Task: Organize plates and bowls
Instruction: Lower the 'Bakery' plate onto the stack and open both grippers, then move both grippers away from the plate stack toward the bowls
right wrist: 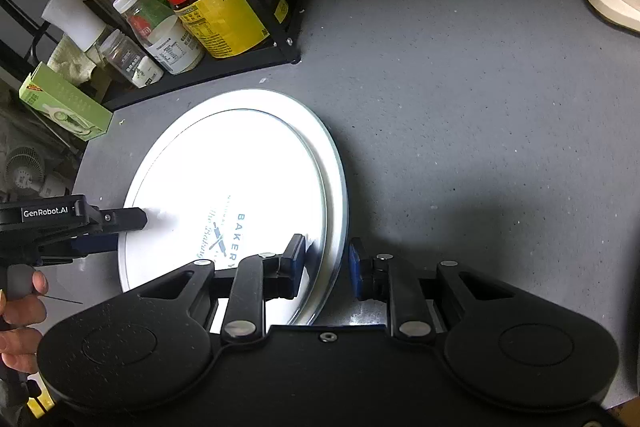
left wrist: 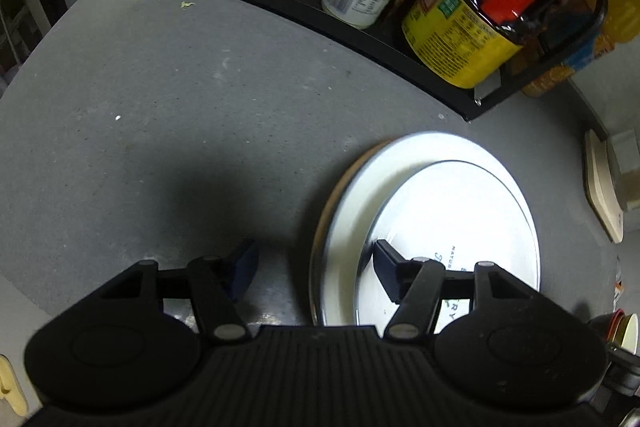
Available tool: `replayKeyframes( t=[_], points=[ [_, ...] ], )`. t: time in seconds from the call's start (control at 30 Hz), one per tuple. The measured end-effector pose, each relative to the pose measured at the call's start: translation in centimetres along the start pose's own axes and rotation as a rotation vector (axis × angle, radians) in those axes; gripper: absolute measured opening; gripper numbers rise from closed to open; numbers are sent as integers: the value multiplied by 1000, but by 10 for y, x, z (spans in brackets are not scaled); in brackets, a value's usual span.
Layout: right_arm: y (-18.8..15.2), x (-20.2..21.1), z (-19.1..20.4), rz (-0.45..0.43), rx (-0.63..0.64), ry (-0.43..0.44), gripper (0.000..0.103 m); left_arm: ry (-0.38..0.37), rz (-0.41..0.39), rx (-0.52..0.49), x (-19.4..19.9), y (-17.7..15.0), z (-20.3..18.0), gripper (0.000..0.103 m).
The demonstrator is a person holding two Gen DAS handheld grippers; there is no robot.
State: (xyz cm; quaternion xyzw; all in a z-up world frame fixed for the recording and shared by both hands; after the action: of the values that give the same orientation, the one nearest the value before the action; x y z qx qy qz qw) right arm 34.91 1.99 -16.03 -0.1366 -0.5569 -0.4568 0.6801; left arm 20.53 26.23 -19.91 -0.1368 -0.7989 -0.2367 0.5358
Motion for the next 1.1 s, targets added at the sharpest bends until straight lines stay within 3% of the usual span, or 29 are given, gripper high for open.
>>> replayKeyframes(
  t=[0.43,0.63,0.7,0.77,0.83,1.03,1.1],
  points=[
    [1,0,-2,-7,-23,0,22,1,-12,-4,1,2,-2,61],
    [4,14,-4,-37,-36,23,23,18,-15,-56,9,4,-10,61],
    [4,15,-7,-40,-48,28,19,-26,-5,-59,14,4,-13,58],
    [3,18,-10,-44,-68,32,18,-59,14,-53,16,5,-16,42],
    [2,24,-11,-57,-88,41,18,-72,30,-41,18,5,-17,35],
    [2,56,-11,-118,-116,77,19,-96,11,-82,37,6,-32,36],
    [1,70,-13,-145,-118,72,25,-104,-8,-120,45,5,-43,38]
  ],
)
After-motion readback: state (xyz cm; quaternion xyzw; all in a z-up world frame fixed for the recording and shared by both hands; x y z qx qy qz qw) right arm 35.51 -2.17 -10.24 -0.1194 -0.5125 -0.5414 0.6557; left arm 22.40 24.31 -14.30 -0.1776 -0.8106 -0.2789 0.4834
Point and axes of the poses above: each gripper's, at about its wrist camera, not at the fingertips, and x roughly against the way its jaws point, z to its left, y to its top, the point moved 3 cm from there along -x, roughly the way its jaws point, and after that the axes turned 6 degrees about x, right-handed, at the moved point
